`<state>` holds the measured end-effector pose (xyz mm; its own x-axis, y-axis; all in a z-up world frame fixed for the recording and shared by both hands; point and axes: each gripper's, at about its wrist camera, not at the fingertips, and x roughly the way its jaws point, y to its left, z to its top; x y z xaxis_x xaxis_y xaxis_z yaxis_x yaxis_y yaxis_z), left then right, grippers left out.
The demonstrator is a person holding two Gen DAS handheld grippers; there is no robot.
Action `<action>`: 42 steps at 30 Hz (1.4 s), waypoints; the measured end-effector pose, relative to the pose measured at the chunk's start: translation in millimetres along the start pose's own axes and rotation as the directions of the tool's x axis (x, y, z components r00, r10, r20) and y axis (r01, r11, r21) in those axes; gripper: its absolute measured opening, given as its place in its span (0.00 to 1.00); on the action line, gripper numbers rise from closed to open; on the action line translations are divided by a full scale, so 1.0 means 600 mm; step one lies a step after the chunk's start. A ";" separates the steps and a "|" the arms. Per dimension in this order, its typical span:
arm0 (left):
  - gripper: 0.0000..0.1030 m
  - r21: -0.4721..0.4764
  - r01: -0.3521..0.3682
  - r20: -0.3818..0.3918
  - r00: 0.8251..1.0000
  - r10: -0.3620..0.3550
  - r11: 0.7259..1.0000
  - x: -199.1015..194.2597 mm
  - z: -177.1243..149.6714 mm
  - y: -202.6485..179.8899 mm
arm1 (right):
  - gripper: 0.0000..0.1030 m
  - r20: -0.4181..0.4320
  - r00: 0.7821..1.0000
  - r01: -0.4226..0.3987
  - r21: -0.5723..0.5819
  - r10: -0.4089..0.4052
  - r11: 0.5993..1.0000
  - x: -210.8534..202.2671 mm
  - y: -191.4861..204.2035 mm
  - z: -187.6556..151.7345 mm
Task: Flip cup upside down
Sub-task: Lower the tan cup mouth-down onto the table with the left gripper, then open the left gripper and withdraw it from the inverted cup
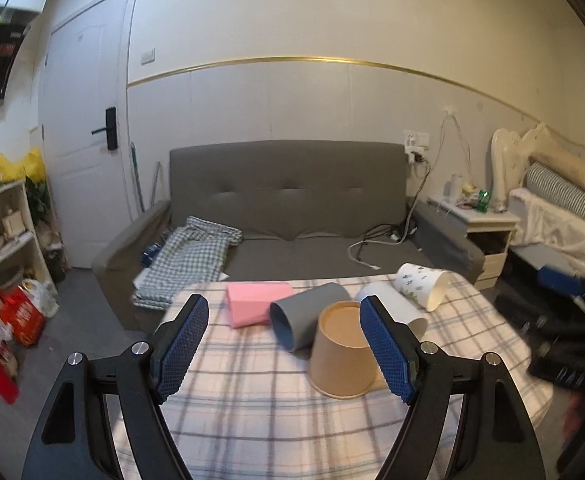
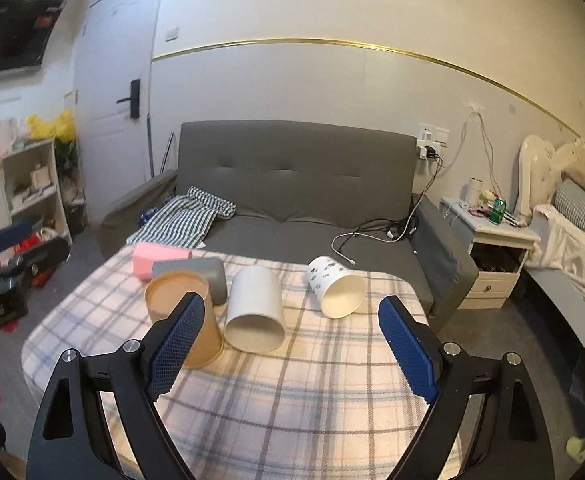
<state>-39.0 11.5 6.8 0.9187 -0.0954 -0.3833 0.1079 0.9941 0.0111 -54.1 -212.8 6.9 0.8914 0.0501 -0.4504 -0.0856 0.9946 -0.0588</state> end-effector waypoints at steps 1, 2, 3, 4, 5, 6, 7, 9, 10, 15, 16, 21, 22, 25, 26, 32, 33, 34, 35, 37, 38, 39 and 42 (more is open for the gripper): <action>0.79 -0.001 0.006 0.009 1.000 -0.006 1.000 -0.001 -0.004 0.000 | 0.87 -0.011 1.000 -0.013 -0.015 0.013 1.000 0.004 0.008 -0.009; 0.79 0.004 0.005 0.013 1.000 -0.005 1.000 -0.002 -0.006 -0.002 | 0.87 -0.018 1.000 -0.017 -0.026 0.016 1.000 0.007 0.012 -0.011; 0.79 0.012 0.000 0.013 1.000 -0.001 1.000 -0.001 -0.010 -0.003 | 0.87 -0.024 1.000 -0.016 -0.046 0.015 0.999 0.010 0.020 -0.015; 0.82 0.021 -0.012 0.007 1.000 0.011 1.000 0.001 -0.013 -0.004 | 0.87 -0.022 1.000 -0.014 -0.058 0.013 0.998 0.010 0.024 -0.018; 0.86 0.027 -0.022 0.001 1.000 0.022 0.999 0.003 -0.017 -0.004 | 0.88 -0.019 1.000 -0.019 -0.057 0.018 0.998 0.010 0.025 -0.019; 0.88 0.031 -0.038 -0.004 0.999 0.038 0.999 0.005 -0.020 -0.003 | 0.96 -0.017 0.999 -0.031 -0.046 0.030 0.998 0.010 0.026 -0.019; 0.88 0.032 -0.059 -0.011 0.998 0.059 0.998 0.007 -0.023 -0.001 | 1.00 -0.012 0.999 -0.037 -0.038 0.036 0.999 0.010 0.025 -0.019; 0.89 0.018 -0.068 -0.030 0.997 0.069 0.998 0.011 -0.029 0.007 | 1.00 -0.006 0.999 -0.038 -0.032 0.038 0.999 0.010 0.028 -0.019; 0.91 0.005 -0.079 -0.041 0.996 0.079 0.997 0.012 -0.032 0.015 | 1.00 -0.012 0.999 -0.039 -0.028 0.039 0.999 0.012 0.028 -0.020; 0.95 -0.036 -0.092 -0.051 0.995 0.090 0.995 0.008 -0.043 0.039 | 1.00 -0.033 0.999 -0.034 0.023 0.035 0.999 0.019 0.019 -0.021; 0.95 -0.038 -0.093 -0.051 0.995 0.091 0.995 0.007 -0.043 0.040 | 1.00 -0.037 0.999 -0.033 0.035 0.034 0.999 0.021 0.016 -0.022; 0.97 -0.024 -0.079 -0.052 0.996 0.078 0.997 0.006 -0.045 0.037 | 1.00 -0.043 0.999 -0.028 0.047 0.030 0.999 0.021 0.010 -0.023; 0.97 -0.020 -0.079 -0.052 0.996 0.078 0.997 0.006 -0.045 0.035 | 1.00 -0.042 0.999 -0.028 0.045 0.030 0.999 0.021 0.010 -0.023; 0.97 -0.006 -0.077 -0.060 0.995 0.076 0.997 0.009 -0.047 0.030 | 1.00 -0.042 0.999 -0.027 0.050 0.030 0.998 0.021 0.010 -0.024; 0.97 -0.003 -0.076 -0.060 0.995 0.075 0.997 0.009 -0.047 0.030 | 1.00 -0.044 0.999 -0.030 0.050 0.032 0.998 0.021 0.011 -0.023; 0.97 -0.003 -0.070 -0.058 0.996 0.070 0.998 0.006 -0.047 0.031 | 1.00 -0.051 0.998 -0.037 0.069 0.040 0.997 0.020 0.005 -0.024; 0.97 -0.003 -0.070 -0.059 0.996 0.070 0.998 0.006 -0.048 0.030 | 1.00 -0.050 0.998 -0.039 0.062 0.042 0.997 0.020 0.008 -0.023; 0.97 -0.003 -0.069 -0.059 0.996 0.069 0.998 0.005 -0.048 0.030 | 1.00 -0.050 0.998 -0.041 0.058 0.044 0.997 0.019 0.007 -0.023; 0.97 -0.004 -0.067 -0.058 0.996 0.066 0.998 0.004 -0.048 0.030 | 1.00 -0.050 0.998 -0.042 0.054 0.045 0.998 0.019 0.008 -0.023; 0.97 -0.006 -0.062 -0.058 0.996 0.061 0.998 0.005 -0.048 0.030 | 1.00 -0.051 0.998 -0.046 0.048 0.049 0.998 0.019 0.010 -0.024; 0.97 -0.007 -0.061 -0.060 0.996 0.061 0.998 0.005 -0.048 0.030 | 1.00 -0.052 0.997 -0.047 0.047 0.049 0.998 0.019 0.010 -0.024; 0.97 -0.008 -0.061 -0.060 0.996 0.061 0.998 0.005 -0.049 0.030 | 1.00 -0.052 0.997 -0.046 0.046 0.048 0.998 0.019 0.010 -0.024; 0.97 -0.013 -0.059 -0.065 0.996 0.058 0.998 0.006 -0.050 0.030 | 1.00 -0.053 0.997 -0.048 0.048 0.051 0.998 0.020 0.010 -0.025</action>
<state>-45.3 30.7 -21.8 0.8970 -0.0341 -0.4408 0.0484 0.9986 0.0212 -50.6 -207.9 -11.8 0.8613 0.0959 -0.4990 -0.1074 0.9942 0.0057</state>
